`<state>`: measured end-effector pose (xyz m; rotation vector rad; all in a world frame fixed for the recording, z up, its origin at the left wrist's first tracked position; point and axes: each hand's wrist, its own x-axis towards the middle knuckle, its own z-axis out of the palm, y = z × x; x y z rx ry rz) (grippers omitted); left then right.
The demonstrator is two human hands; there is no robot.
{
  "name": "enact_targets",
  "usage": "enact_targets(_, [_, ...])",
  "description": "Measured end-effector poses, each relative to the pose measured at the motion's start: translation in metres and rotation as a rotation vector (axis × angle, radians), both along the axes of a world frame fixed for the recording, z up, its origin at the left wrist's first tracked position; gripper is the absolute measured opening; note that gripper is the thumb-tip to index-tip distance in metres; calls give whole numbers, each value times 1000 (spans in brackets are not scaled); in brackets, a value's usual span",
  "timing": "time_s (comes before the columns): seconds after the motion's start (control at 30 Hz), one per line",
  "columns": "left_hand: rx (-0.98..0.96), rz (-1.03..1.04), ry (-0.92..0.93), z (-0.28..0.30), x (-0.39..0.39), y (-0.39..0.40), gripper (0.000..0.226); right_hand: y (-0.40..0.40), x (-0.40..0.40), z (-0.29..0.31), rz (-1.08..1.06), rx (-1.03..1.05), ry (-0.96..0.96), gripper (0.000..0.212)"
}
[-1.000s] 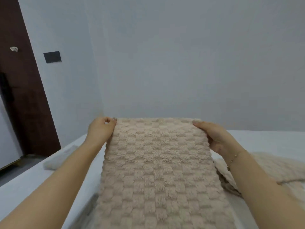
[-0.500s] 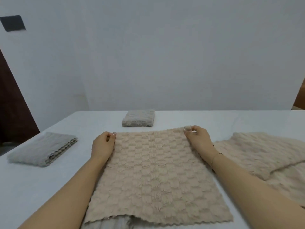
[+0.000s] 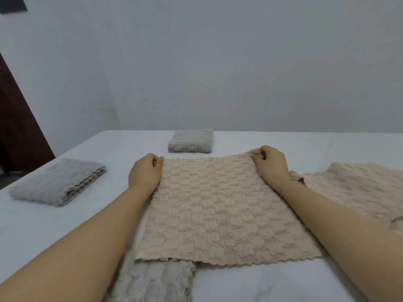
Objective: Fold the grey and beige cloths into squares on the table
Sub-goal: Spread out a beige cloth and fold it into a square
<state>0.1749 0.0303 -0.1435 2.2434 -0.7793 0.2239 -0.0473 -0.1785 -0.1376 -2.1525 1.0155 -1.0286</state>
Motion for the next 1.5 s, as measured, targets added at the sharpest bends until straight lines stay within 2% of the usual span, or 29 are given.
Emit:
enact_targets(0.13, [46, -9, -56, 0, 5, -8, 30, -6, 6, 1, 46, -44, 91, 15])
enact_targets(0.27, [96, 7, -127, 2, 9, -12, 30, -12, 11, -2, 18, -116, 202, 19])
enact_targets(0.4, [160, 30, -219, 5, 3, -11, 32, -12, 9, -1, -16, -80, 134, 15])
enact_targets(0.5, [94, 38, -196, 11, -2, -9, 35, -12, 2, 2, -29, -93, 51, 18])
enact_targets(0.57, [6, 17, -162, 14, -8, -7, 31, -9, -1, 8, 3, -157, 151, 24])
enact_targets(0.63, [-14, -45, -211, 22, -21, -6, 28, -3, 3, 18, 29, -221, 273, 26])
enact_targets(0.7, [80, -184, -242, 37, -45, -12, 33, 10, 11, 29, 76, -237, 328, 27])
enact_targets(0.77, [291, -329, -213, 46, -71, -22, 38, 26, 20, 31, 192, -169, 340, 29])
enact_targets(0.87, [580, -366, -134, 30, -81, -32, 50, 39, 28, 13, 321, -169, 514, 30])
enact_targets(0.93, [657, -330, -99, 11, -77, -29, 56, 35, 26, -3, 332, -213, 695, 48])
enact_targets(1.07, [671, -274, -94, 1, -65, -20, 59, 20, 20, -5, 301, -189, 791, 66])
enact_targets(1.27, [646, -148, -47, -1, -52, -12, 62, 8, 8, -5, 213, -127, 782, 76])
enact_targets(1.43, [639, -130, -19, 3, -54, -9, 62, 11, -4, 1, 167, -67, 645, 73])
enact_targets(1.5, [619, -131, 0, 7, -58, -7, 61, 17, -17, 6, 229, 14, 577, 72])
